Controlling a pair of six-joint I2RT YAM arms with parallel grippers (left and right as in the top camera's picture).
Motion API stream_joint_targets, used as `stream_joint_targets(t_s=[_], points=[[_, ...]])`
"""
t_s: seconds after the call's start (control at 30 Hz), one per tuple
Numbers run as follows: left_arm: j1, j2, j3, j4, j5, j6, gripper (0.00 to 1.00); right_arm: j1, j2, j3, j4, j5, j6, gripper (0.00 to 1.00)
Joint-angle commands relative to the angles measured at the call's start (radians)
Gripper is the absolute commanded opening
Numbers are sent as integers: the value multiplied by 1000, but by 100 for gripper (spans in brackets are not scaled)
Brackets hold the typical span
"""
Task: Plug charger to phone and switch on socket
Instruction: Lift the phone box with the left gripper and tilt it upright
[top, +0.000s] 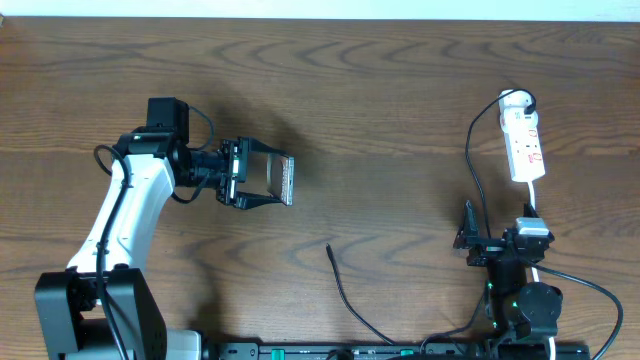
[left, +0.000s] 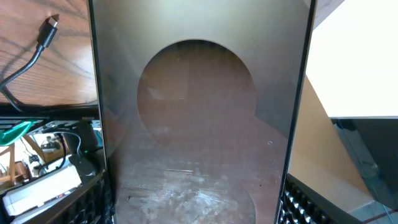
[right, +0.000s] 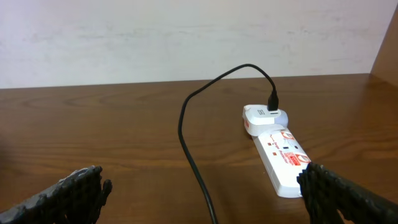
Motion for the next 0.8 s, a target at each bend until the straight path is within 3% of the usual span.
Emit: stream_joint_targets(t_s=[0.0, 0.47, 0.7, 0.77], points=[[3, -23, 36, -2, 54, -14, 7, -6, -5, -2, -3, 8, -12, 99], [3, -23, 36, -2, 34, 21, 7, -6, -5, -2, -3, 8, -12, 99], [3, -23, 36, -2, -208, 207, 7, -6, -5, -2, -3, 8, -12, 99], [3, -23, 36, -3, -334, 275, 7, -6, -5, -2, -3, 8, -12, 99]])
